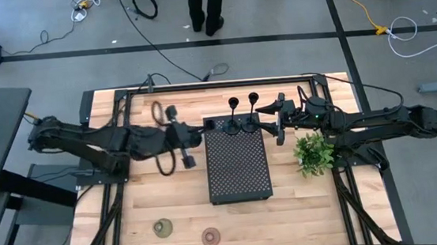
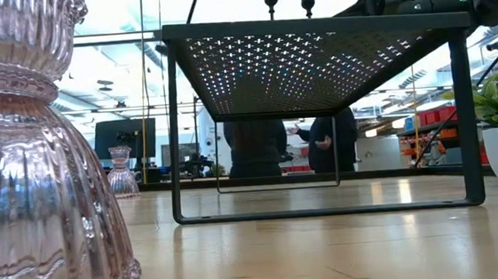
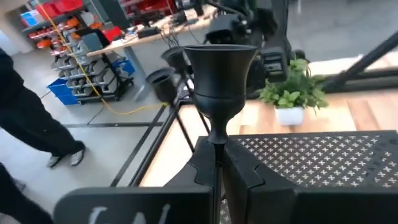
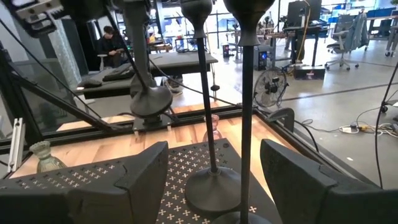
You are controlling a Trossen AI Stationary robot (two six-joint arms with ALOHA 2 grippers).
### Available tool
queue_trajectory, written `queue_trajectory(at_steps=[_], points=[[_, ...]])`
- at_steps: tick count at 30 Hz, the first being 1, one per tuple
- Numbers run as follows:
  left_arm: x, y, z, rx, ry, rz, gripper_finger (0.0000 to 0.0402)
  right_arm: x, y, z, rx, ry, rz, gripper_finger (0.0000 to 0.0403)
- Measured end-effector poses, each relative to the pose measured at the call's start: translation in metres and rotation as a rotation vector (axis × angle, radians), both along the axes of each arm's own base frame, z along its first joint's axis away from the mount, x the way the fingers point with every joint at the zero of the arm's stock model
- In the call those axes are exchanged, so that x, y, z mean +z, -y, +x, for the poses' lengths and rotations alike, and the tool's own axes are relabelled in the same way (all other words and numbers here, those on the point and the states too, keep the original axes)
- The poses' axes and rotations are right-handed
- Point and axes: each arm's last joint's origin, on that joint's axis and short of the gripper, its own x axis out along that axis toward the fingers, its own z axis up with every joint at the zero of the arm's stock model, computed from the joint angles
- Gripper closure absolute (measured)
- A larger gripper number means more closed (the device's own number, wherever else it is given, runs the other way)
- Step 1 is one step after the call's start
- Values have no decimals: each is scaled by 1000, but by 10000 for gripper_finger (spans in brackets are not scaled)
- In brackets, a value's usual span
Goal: Pick & Place candle stick holders
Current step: Align the black candle holder with the other black candle holder on the shelf
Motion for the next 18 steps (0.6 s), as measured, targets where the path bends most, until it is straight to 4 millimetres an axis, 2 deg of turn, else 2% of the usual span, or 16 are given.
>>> queue_trajectory(at_steps=[5,9,13,18], points=[[-16,-17,-29,-36,197,-34,392,0,0,0,-1,0,0,146],[-36,-33,-43,-24,319,-9,392,0,0,0,0,1,-1,146],[-50,-50,-46,-90,437,-43,392,0,0,0,-1,2,-1,146],[-61,-72,-39,-48,431,-109,392,0,1,0,-24,1,-4,146]])
